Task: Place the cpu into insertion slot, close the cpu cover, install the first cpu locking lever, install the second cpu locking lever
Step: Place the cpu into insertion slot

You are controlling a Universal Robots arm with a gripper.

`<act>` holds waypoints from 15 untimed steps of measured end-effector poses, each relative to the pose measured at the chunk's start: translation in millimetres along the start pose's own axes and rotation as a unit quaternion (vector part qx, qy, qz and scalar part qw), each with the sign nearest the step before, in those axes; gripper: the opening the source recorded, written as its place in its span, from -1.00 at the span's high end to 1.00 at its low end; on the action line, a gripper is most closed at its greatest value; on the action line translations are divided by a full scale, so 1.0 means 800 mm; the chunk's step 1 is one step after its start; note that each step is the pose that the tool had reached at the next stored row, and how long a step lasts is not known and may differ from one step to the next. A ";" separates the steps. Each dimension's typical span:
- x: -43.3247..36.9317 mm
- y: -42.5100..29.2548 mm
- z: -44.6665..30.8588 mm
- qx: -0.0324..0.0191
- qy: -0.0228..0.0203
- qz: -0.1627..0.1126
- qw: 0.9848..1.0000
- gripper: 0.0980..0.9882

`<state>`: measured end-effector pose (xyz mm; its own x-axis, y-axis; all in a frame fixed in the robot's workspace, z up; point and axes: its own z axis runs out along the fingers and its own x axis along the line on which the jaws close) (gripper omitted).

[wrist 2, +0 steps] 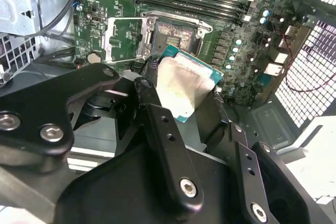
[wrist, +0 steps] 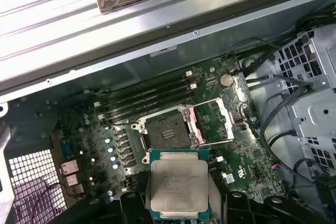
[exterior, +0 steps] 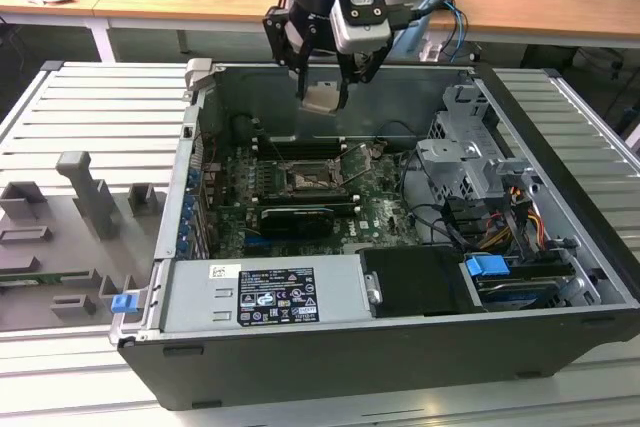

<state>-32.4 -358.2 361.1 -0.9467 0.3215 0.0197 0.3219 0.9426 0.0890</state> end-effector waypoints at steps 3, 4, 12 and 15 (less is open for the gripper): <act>0.000 -0.0001 0.0011 0.000 0.000 0.003 1.000 0.03; 0.000 -0.0002 0.0014 0.000 0.000 0.006 1.000 0.03; 0.000 -0.0004 0.0040 -0.001 -0.003 0.033 0.999 0.03; 0.000 -0.0004 0.0048 -0.001 -0.004 0.044 0.999 0.03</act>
<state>-32.4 -358.2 357.3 -0.9148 0.4034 0.0197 0.4035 0.9107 0.0889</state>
